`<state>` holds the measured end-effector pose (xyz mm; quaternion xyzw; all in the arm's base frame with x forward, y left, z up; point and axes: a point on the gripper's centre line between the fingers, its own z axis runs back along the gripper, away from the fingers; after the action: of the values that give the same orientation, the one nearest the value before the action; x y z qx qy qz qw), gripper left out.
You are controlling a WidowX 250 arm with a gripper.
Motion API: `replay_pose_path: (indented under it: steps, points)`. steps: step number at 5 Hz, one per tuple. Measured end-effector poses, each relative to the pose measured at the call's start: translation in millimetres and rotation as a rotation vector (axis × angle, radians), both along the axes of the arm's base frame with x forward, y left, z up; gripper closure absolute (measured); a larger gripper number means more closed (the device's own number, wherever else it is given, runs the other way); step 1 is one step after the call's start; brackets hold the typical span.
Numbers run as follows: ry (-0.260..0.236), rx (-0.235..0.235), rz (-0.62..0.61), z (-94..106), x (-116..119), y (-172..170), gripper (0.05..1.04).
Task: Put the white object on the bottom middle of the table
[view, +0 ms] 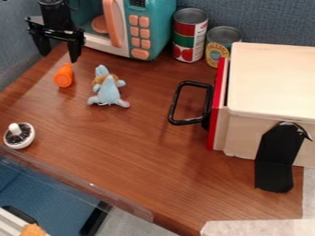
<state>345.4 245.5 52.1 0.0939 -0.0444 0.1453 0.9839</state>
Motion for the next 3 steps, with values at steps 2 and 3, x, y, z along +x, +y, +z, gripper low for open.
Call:
replay_pose_path:
  steps: [2,3]
  points:
    - [-0.002,-0.104,-0.068,-6.7,-23,-14,0.084]
    - [-0.051,-0.109,-0.097,16.3,-53,-10,0.084]
